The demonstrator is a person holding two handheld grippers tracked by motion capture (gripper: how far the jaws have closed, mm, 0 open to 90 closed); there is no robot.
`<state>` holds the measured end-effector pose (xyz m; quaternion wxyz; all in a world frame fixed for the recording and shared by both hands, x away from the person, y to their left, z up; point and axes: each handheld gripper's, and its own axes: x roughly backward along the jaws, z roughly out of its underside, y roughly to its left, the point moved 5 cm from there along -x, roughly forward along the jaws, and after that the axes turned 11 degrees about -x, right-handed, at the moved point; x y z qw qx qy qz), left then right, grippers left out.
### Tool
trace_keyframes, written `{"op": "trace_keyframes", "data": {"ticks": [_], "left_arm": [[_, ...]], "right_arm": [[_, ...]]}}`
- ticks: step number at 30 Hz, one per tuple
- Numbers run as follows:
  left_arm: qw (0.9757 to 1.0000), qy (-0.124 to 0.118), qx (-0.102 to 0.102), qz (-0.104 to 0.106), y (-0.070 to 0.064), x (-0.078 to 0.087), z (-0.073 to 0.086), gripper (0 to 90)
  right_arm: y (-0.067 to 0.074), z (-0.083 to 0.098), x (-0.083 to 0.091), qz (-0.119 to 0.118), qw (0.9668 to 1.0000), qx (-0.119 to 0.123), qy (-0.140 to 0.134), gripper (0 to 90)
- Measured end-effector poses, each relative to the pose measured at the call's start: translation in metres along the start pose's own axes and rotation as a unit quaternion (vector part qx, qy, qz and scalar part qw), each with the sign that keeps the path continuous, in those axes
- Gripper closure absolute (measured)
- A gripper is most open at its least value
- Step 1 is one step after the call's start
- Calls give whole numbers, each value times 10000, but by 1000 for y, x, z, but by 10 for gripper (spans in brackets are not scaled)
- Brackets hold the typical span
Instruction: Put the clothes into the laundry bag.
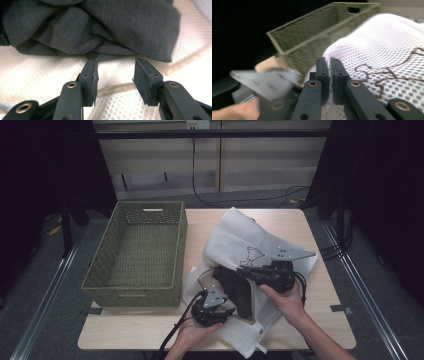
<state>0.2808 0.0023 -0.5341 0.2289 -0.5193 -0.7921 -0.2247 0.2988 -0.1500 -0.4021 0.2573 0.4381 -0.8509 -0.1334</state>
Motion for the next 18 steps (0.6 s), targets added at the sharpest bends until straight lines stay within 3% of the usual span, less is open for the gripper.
{"op": "trace_keyframes", "data": {"ticks": [2,3,4,6,7,8,11,13,14,15,16,18], "left_arm": [[9999,-101,35,57,-2,0,-2,546],[10000,-65,48,-20,-2,1,-2,546],[9994,-250,165,-169,1,5,-2,526],[9991,-329,220,-141,3,10,0,525],[9989,-342,263,-156,3,14,2,530],[9988,-369,224,-219,5,19,4,530],[9987,-355,181,-331,9,32,10,574],[9998,-94,-8,-194,10,35,14,582],[10000,-37,-59,-37,8,36,17,494],[9997,51,-157,199,5,36,19,494],[9990,149,-339,233,1,39,21,430],[9983,205,-467,290,-6,42,25,346]], "right_arm": [[9,3,-5,-232,9997,-11,82,870],[9,3,-5,-232,9997,-11,82,870],[11,14,-13,-262,9992,44,299,870],[10,22,-18,-231,9987,6,463,870],[1,39,-29,-85,9971,-98,744,870],[1,39,-29,-85,9971,-98,744,870],[-15,59,-40,123,9937,-228,1088,869],[-20,65,-44,194,9922,-190,1213,869],[-22,67,-47,270,9910,-129,1302,868],[-22,67,-47,270,9910,-129,1302,868],[-22,68,-48,305,9908,-97,1316,868],[-23,70,-49,354,9901,-34,1361,867]]}}
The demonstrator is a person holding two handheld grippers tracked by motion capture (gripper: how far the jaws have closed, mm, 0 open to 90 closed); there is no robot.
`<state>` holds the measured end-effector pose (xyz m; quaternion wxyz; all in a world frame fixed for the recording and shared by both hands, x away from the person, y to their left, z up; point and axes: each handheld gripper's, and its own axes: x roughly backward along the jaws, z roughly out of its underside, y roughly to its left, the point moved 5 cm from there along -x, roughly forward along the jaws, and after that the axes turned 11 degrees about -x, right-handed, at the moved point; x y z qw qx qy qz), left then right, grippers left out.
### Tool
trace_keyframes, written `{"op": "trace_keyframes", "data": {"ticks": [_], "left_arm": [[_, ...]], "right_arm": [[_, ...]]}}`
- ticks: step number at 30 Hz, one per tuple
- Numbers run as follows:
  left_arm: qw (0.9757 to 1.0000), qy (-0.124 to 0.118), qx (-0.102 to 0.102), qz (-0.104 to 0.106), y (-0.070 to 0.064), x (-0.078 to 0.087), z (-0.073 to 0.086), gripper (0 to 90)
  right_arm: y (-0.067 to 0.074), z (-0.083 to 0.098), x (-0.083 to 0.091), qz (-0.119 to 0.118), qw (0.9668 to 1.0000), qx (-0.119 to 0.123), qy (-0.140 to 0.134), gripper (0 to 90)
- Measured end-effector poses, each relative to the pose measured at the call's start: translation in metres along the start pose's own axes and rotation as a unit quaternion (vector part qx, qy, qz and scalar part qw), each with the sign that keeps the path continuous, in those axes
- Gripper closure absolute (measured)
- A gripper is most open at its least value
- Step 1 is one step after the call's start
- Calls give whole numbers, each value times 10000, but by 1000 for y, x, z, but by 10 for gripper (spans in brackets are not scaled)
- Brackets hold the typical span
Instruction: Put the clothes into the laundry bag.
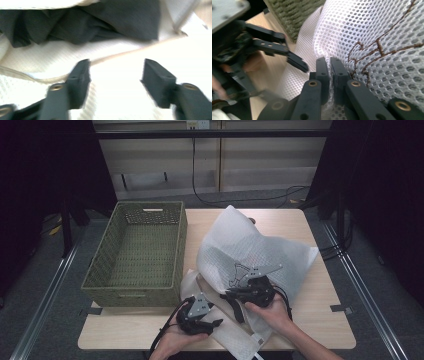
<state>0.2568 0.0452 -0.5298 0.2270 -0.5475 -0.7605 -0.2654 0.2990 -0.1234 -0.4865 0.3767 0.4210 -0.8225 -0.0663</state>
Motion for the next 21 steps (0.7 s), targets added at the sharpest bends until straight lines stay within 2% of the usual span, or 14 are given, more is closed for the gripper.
{"op": "trace_keyframes", "data": {"ticks": [1,2,3,4,5,6,8,10,12,14,15,17,18,21], "left_arm": [[10000,-21,41,59,-3,1,1,291],[9999,56,-20,139,-4,2,4,258],[9998,5,34,187,-6,0,5,183],[9998,138,42,148,-7,1,7,154],[9998,45,91,154,-8,-2,8,154],[9995,258,37,190,-9,-2,9,130],[9993,323,63,188,-9,-5,8,125],[9993,249,119,236,-7,-8,5,196],[9993,275,82,235,-5,-10,-1,383],[9994,220,-24,283,-4,-15,-6,523],[9996,137,27,240,-2,-19,-8,647],[9997,179,-3,186,-1,-25,-13,809],[9998,121,10,172,-3,-29,-16,833],[9991,-14,-71,411,-8,-33,-28,850]], "right_arm": [[0,0,0,10,10000,-25,2,867],[-1,0,0,4,10000,-28,6,867],[-3,0,0,31,10000,-19,11,867],[-4,1,0,32,10000,-21,23,868],[-4,1,0,32,10000,-21,23,868],[-4,1,0,52,10000,-32,33,867],[-5,1,0,86,10000,7,43,867],[-7,2,0,144,9999,51,68,867],[-9,2,-1,181,9998,59,92,867],[-10,2,-1,204,9997,33,116,867],[-10,2,-1,199,9997,26,119,866],[-9,2,-2,244,9996,37,117,866],[-9,1,-3,256,9996,47,122,867],[-12,0,-8,374,9991,88,176,868]]}}
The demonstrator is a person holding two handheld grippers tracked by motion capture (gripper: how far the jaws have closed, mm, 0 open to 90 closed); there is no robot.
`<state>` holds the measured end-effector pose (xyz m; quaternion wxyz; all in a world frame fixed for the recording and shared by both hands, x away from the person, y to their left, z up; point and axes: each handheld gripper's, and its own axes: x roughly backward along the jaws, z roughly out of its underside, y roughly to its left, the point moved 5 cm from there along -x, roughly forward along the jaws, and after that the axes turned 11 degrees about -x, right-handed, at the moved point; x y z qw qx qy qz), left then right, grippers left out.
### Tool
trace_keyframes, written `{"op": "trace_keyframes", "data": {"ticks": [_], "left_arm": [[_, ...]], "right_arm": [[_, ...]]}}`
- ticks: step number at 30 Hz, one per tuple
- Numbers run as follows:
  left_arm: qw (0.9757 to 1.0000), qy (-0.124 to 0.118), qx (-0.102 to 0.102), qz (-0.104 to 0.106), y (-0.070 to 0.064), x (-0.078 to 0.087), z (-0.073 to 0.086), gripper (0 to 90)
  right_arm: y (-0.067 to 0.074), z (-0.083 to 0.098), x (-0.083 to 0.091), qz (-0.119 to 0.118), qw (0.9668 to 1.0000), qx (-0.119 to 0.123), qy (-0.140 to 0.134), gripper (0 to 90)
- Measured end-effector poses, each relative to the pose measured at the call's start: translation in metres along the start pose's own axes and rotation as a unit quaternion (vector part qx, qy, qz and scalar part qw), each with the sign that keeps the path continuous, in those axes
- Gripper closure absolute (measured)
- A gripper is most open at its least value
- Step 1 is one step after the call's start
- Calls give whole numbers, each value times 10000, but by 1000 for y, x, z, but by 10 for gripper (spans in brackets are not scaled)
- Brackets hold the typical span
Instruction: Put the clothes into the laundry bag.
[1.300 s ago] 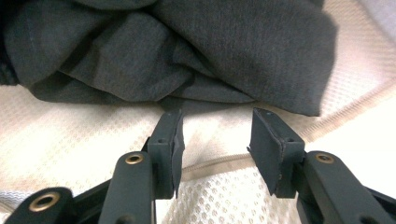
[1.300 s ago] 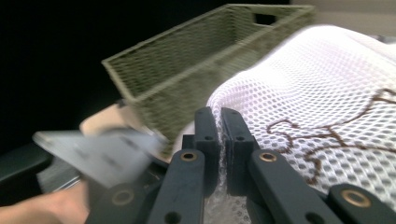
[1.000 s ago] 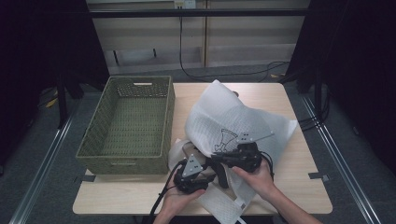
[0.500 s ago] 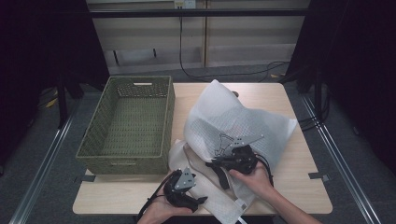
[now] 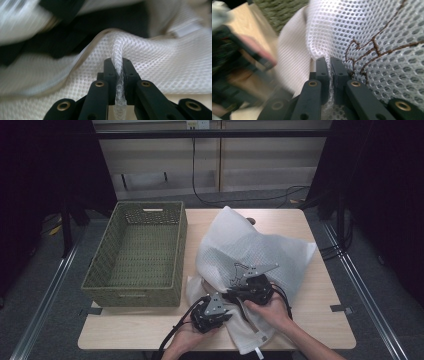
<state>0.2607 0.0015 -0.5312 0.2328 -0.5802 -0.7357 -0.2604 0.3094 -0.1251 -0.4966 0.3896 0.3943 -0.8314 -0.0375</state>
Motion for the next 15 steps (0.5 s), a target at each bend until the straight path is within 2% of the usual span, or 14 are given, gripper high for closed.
{"op": "trace_keyframes", "data": {"ticks": [3,4,5,6,7,8,9,12,14,15], "left_arm": [[9995,-258,-22,183,-9,-4,-16,857],[9993,-272,-66,242,-11,-7,-21,858],[9994,-285,-60,201,-13,-10,-27,858],[9994,-228,-157,202,-16,-13,-33,860],[9991,-265,-270,193,-17,-18,-39,861],[9987,-361,-294,195,-20,-22,-46,862],[9980,-376,-480,192,-25,-25,-53,866],[9973,-415,-482,370,-30,-44,-70,868],[9979,-415,-297,392,-28,-54,-80,866],[9981,-367,-317,390,-29,-58,-83,848]], "right_arm": [[-11,-4,-4,178,9998,39,-2,870],[-15,-6,-5,237,9997,96,-18,871],[-15,-6,-5,237,9997,96,-18,871],[-18,-9,-5,291,9995,71,-38,871],[-22,-12,-5,347,9994,55,-67,872],[-25,-14,-5,386,9992,78,-106,872],[-29,-17,-5,458,9988,128,-129,873],[-40,-24,-7,568,9980,192,-196,875],[-48,-28,-9,689,9972,209,-206,875],[-57,-30,-7,722,9970,181,-232,875]]}}
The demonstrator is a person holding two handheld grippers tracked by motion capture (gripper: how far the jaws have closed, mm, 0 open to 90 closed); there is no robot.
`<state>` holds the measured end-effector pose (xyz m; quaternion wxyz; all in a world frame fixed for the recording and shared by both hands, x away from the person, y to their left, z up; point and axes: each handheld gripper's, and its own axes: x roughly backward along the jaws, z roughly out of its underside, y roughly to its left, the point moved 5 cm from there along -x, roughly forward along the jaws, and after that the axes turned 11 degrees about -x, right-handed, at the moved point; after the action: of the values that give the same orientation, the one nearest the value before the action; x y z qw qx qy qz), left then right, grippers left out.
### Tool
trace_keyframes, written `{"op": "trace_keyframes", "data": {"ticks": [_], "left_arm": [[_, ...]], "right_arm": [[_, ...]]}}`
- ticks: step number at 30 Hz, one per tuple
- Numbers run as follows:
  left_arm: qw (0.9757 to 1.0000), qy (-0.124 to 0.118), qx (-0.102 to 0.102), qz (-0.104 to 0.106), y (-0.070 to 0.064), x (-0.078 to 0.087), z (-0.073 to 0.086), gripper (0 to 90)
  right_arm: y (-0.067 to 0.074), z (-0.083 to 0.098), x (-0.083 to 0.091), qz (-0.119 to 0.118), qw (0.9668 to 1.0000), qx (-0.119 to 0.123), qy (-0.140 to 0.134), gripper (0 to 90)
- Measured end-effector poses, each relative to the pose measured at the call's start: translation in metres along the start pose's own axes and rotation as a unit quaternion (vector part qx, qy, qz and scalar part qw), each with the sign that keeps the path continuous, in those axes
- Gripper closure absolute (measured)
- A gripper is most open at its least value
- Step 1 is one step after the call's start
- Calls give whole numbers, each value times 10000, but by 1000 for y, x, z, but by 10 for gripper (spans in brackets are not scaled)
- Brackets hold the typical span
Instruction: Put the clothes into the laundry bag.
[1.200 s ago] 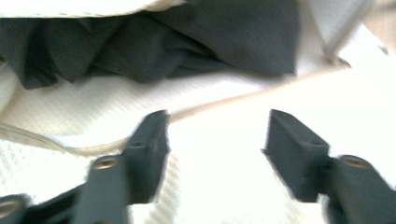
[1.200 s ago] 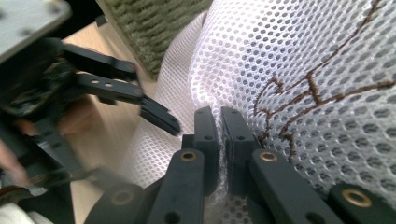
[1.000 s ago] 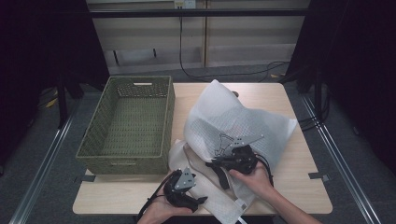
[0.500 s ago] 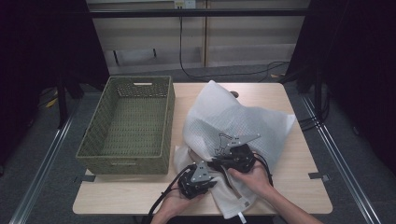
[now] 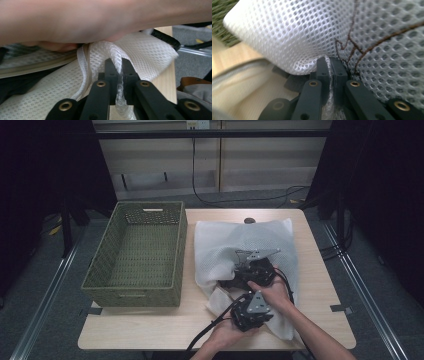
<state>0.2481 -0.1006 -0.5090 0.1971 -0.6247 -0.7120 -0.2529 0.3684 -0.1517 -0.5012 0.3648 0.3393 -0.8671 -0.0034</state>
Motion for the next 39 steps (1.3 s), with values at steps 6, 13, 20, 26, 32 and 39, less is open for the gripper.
{"op": "trace_keyframes", "data": {"ticks": [6,13,20,26,32,39], "left_arm": [[9989,-470,-49,81,-6,17,6,578],[9924,-616,264,-1034,33,83,38,555],[9850,276,733,-1538,69,77,79,333],[9831,713,791,-1491,74,65,93,537],[9847,408,888,-1442,55,88,82,865],[9852,359,722,-1510,19,113,79,809]], "right_arm": [[-19,4,9,150,9999,-50,28,873],[-35,10,18,423,9990,-98,45,870],[-28,18,27,350,9993,-61,136,868],[-29,21,29,290,9995,-79,78,866],[-31,23,28,324,9994,-85,54,867],[-28,22,27,354,9993,-72,48,868]]}}
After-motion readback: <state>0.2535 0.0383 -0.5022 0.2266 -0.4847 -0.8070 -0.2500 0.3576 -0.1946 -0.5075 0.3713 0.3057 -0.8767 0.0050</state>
